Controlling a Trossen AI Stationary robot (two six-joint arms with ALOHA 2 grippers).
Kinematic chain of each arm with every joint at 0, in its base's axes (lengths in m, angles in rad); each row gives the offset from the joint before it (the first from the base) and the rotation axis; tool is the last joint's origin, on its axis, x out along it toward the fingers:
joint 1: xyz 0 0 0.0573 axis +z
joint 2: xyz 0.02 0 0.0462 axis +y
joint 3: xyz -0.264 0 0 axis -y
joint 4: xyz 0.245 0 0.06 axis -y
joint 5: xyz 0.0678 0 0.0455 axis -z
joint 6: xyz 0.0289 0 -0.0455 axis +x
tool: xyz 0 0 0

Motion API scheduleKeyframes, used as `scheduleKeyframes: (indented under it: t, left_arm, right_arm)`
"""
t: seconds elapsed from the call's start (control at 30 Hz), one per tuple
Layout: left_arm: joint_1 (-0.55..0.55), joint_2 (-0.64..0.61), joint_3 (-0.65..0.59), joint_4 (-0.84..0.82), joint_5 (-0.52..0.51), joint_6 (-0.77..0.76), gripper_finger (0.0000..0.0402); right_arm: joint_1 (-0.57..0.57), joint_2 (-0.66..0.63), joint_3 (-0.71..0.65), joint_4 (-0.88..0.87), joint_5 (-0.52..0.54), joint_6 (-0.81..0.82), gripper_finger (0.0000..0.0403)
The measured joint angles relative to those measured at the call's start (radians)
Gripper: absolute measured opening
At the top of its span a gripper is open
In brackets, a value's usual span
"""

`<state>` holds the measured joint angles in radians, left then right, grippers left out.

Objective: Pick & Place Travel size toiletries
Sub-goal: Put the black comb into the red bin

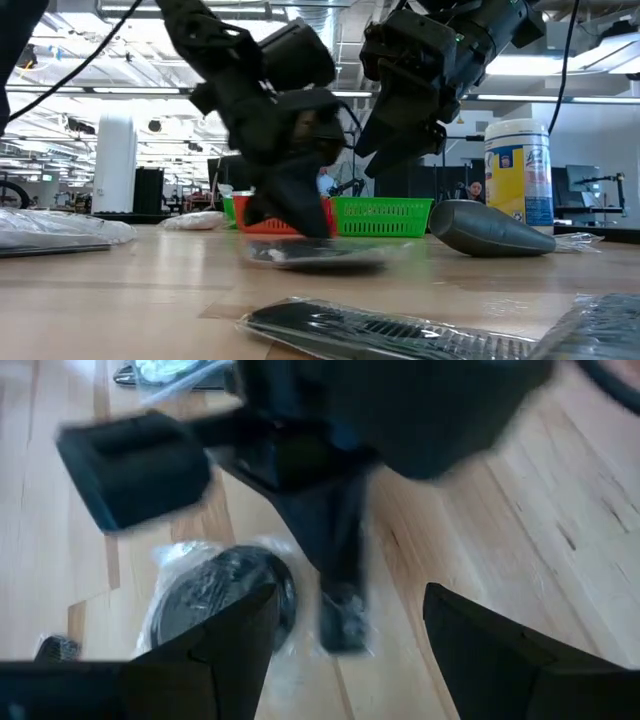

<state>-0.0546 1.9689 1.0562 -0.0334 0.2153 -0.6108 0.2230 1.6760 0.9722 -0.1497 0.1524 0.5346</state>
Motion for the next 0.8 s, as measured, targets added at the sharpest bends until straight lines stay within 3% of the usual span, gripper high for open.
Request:
scheduleKeyframes:
  t: [0.33, 0.53, 0.8]
  left_arm:
    - [0.069, 0.063, 0.048, 0.003, 0.004, -0.008, 0.0000]
    - [0.069, -0.008, 0.037, -0.032, -0.042, 0.053, 0.0000]
    - [0.053, -0.143, 0.003, -0.015, -0.055, 0.082, 0.0000]
  right_arm:
    - [0.000, 0.000, 0.000, -0.028, 0.000, 0.016, 0.0244]
    - [-0.009, 0.000, 0.000, -0.078, 0.002, 0.008, 0.0244]
    - [-0.031, 0.000, 0.000, -0.075, 0.006, -0.174, 0.0244]
